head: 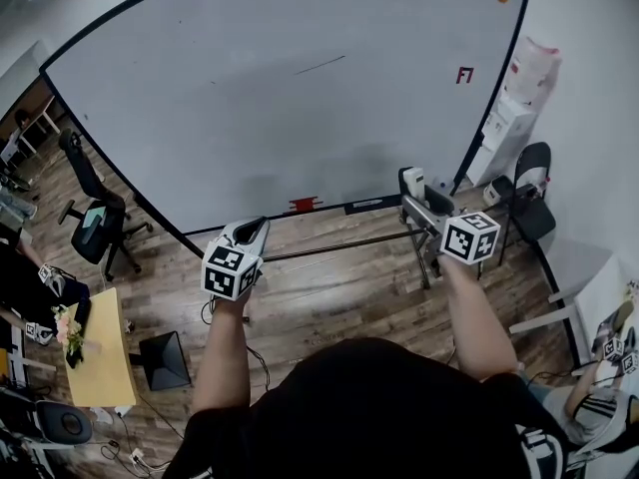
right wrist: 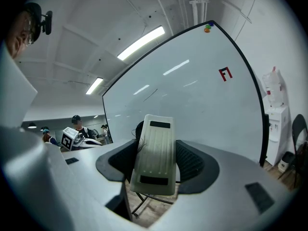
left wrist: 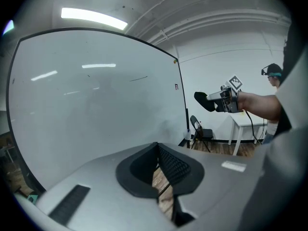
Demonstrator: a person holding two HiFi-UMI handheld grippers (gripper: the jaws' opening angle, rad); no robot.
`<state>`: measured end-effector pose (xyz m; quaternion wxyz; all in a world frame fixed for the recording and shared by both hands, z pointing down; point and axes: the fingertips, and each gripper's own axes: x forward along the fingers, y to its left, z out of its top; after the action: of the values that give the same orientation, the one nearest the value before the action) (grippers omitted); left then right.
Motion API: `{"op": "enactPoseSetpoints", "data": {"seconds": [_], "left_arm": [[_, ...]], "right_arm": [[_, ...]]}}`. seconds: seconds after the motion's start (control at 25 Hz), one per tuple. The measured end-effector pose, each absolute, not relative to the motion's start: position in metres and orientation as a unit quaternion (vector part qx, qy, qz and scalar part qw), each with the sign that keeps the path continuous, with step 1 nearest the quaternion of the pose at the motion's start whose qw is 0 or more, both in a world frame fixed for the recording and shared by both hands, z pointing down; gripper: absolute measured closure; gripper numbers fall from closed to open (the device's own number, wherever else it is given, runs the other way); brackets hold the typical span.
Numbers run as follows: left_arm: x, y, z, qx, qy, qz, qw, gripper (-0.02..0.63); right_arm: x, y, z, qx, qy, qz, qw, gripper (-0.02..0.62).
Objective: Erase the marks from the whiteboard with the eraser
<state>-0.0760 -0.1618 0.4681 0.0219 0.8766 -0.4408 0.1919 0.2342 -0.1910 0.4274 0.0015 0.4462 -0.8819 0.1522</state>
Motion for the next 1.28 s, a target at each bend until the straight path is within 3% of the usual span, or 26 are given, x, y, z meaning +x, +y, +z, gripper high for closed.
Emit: {"op": "enactPoseSetpoints", "data": {"seconds": [1.28], "left_arm": [[-0.027, -0.193, 0.450, 0.860, -0.473, 0.192, 0.007, 0.595]], "right_arm": [[0.270, -0.241, 0.438, 0.407, -0.900, 0.157, -0.005, 0.345]]}}
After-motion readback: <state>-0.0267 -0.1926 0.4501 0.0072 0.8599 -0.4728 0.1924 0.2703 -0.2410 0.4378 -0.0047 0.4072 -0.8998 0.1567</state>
